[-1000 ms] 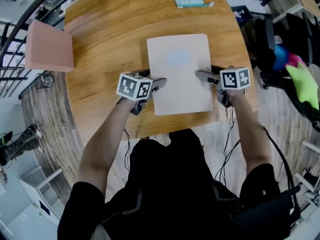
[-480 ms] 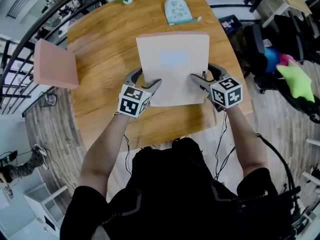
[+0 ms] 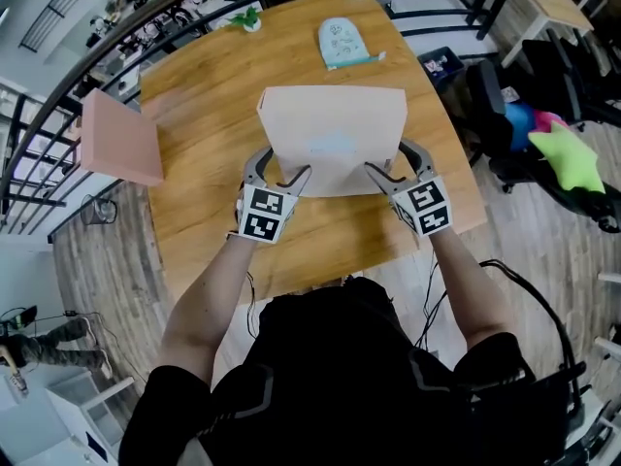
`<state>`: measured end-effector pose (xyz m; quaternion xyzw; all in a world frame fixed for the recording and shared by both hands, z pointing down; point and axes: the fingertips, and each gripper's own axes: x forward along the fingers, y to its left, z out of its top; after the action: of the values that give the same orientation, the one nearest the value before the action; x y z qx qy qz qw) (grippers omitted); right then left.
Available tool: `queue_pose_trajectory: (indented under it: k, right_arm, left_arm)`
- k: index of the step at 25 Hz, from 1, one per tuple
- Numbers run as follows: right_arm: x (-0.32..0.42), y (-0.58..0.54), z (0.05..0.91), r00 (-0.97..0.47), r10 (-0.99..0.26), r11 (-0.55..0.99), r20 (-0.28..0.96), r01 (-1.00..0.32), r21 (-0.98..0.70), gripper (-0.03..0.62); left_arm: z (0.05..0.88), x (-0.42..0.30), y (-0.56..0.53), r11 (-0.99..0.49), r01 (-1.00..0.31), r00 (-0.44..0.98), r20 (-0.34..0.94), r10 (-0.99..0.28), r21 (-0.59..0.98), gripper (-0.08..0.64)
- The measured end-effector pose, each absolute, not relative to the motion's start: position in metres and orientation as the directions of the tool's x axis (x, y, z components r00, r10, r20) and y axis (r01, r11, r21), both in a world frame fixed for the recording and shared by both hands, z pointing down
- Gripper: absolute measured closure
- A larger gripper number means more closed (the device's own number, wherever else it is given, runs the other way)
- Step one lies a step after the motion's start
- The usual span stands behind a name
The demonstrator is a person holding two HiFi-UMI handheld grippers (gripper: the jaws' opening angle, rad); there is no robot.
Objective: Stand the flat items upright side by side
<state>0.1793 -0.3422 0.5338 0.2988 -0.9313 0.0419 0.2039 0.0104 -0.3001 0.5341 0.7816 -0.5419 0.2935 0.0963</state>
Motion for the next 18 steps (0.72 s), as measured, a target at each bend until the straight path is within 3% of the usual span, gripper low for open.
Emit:
queue_pose_trajectory:
  k: [6,12,18]
  right_arm:
    - [0.186,-0.308,0.534,-0.732,-0.548,0.829,0.404,-0.540,0.146,0.270]
    - [0.197,-0.287,0.533,-0.772,-0.472,0.878,0.426,-0.454,0.150,0.304]
    - [0.194,-0.280,0.532,-0.760,-0.457,0.884,0.462,-0.445,0.142,0.295]
  left_arm:
    - [0.536,0.011,-0.276,-0.403,-0.895,0.240,0.556,-0.796,-0.191,0.210]
    - [0.539,0.012,-0.258,-0.382,-0.914,0.243,0.568,-0.786,-0.137,0.210]
    - [0.542,0.011,-0.251,-0.356,-0.927,0.219,0.598,-0.771,-0.119,0.210]
